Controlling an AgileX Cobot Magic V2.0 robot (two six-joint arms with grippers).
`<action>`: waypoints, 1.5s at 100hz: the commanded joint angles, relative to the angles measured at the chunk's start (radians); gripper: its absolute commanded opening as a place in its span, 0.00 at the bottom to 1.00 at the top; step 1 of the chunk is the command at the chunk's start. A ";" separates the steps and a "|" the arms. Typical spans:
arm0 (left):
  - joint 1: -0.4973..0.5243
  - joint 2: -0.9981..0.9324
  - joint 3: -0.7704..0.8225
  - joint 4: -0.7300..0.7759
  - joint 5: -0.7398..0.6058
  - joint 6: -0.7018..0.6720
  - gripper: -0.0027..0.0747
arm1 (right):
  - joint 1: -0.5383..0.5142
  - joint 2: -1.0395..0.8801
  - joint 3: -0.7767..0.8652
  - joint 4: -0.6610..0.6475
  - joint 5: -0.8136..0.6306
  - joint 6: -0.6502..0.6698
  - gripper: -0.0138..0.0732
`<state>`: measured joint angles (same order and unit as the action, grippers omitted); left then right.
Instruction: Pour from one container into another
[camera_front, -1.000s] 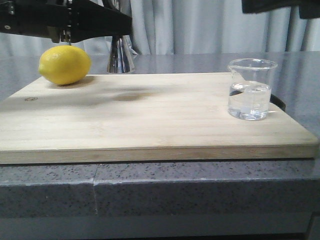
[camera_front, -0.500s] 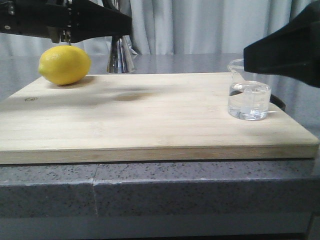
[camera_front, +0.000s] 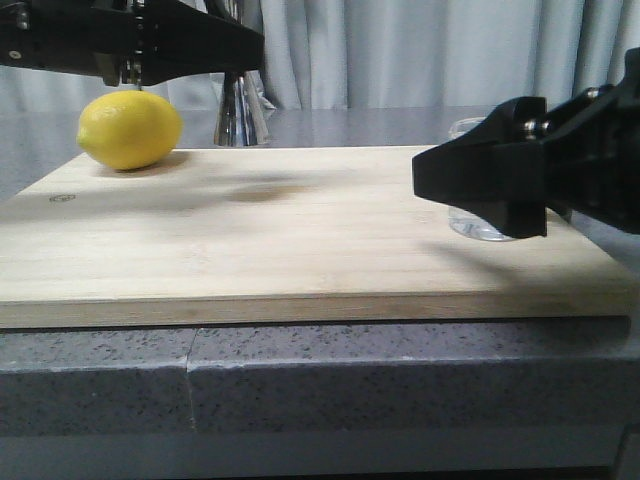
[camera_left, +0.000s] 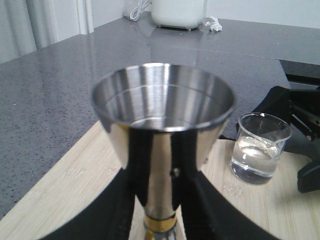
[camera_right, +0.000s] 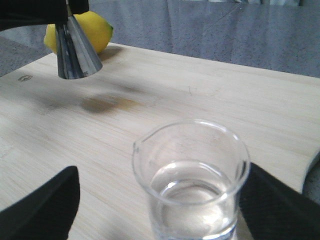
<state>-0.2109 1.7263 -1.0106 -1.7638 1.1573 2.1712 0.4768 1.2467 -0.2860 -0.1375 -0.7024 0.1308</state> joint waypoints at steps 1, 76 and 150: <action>-0.007 -0.046 -0.030 -0.073 0.113 -0.002 0.28 | -0.005 0.020 -0.023 0.036 -0.135 -0.043 0.83; -0.007 -0.046 -0.030 -0.073 0.113 -0.002 0.28 | -0.005 0.045 -0.027 0.065 -0.147 -0.043 0.54; -0.007 -0.046 -0.030 -0.073 0.113 -0.002 0.28 | 0.024 -0.011 -0.741 -0.089 0.770 -0.043 0.54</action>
<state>-0.2109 1.7263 -1.0106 -1.7622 1.1573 2.1712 0.4845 1.2333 -0.9151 -0.1671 0.0461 0.0978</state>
